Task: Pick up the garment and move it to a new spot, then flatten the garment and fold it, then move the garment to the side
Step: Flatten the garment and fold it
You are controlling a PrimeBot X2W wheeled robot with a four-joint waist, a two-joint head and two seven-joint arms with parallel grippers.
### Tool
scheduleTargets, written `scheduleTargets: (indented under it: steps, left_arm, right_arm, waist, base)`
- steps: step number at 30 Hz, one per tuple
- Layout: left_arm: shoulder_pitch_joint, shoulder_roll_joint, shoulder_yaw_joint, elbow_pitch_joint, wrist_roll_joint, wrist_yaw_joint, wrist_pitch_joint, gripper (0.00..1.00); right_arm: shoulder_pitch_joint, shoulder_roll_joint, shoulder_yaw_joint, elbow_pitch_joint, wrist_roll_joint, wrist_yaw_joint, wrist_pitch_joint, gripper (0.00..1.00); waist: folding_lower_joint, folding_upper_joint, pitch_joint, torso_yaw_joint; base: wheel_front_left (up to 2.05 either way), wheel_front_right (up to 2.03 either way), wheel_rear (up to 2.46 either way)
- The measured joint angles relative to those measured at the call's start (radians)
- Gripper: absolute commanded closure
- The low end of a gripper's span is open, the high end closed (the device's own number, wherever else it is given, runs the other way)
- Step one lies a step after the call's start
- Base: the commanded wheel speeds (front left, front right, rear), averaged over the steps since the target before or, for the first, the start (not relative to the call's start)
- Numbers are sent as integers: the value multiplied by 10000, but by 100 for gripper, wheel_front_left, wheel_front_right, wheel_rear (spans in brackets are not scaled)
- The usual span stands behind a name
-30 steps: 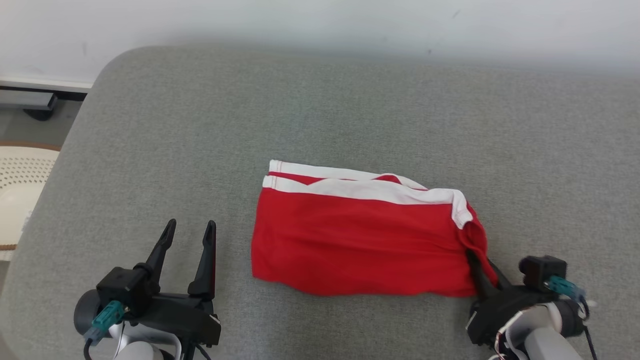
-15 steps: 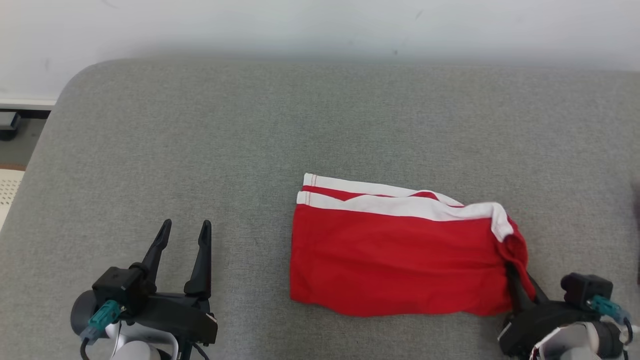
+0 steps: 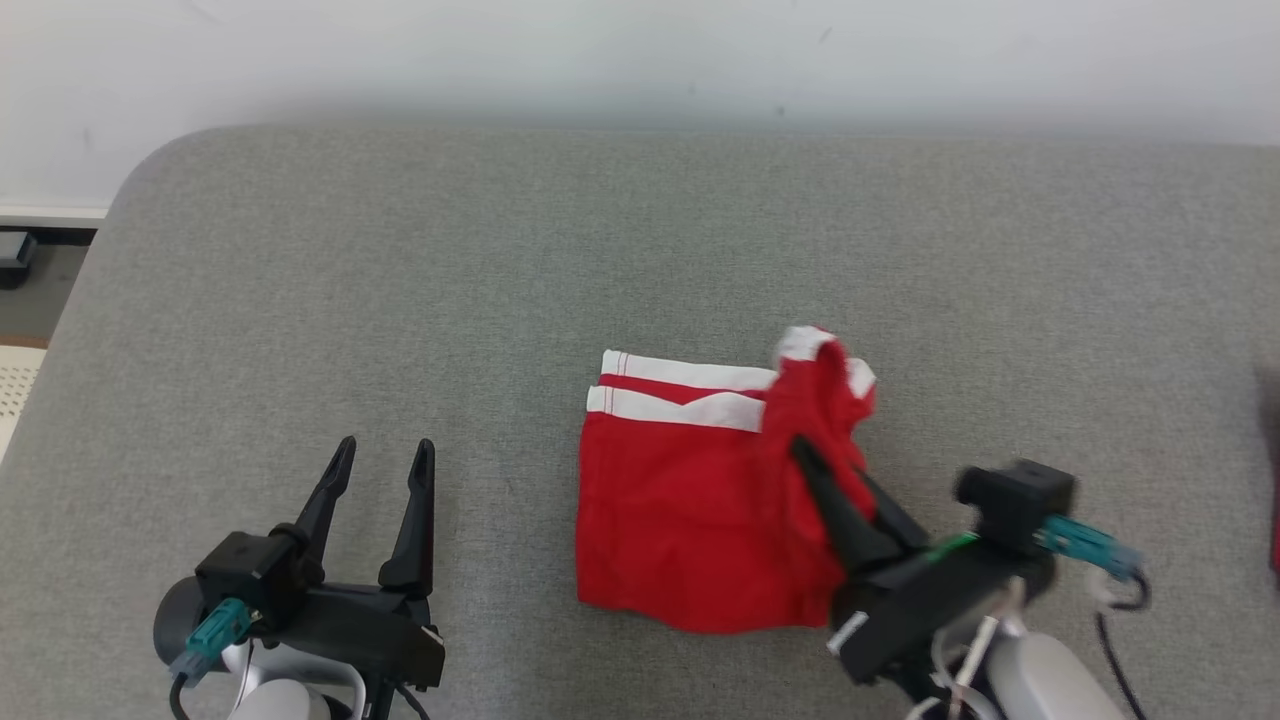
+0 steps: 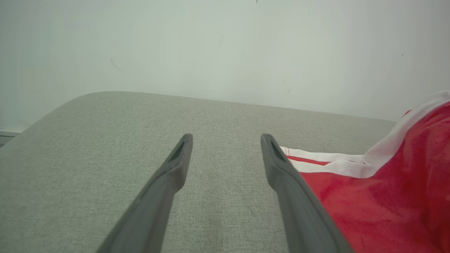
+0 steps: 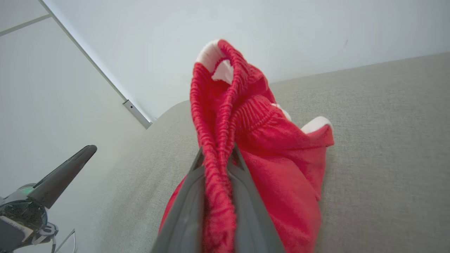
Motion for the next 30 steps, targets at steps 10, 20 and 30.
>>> scheduleTargets:
  steps: [10,20,30]
  left_arm:
    - [-243,-161,-205,161,161,-265,0,0]
    - [-369,-337,-272,244,263,-364,0,0]
    - [-417,-441,-203,357,334,-499,0,0]
  right_arm:
    - [-2223,17,2399,3306,527,0,-802,100]
    - [-3701,12,4027,5622,1837,0,-1595,29]
    - [-4462,19,6059,5864,3430,0,-2230,0]
  waist:
    - [0,0,99,529]
    - [0,0,304,945]
    - [0,0,400,1042]
  base:
    - [0,0,0]
    - [0,0,0]
    - [0,0,0]
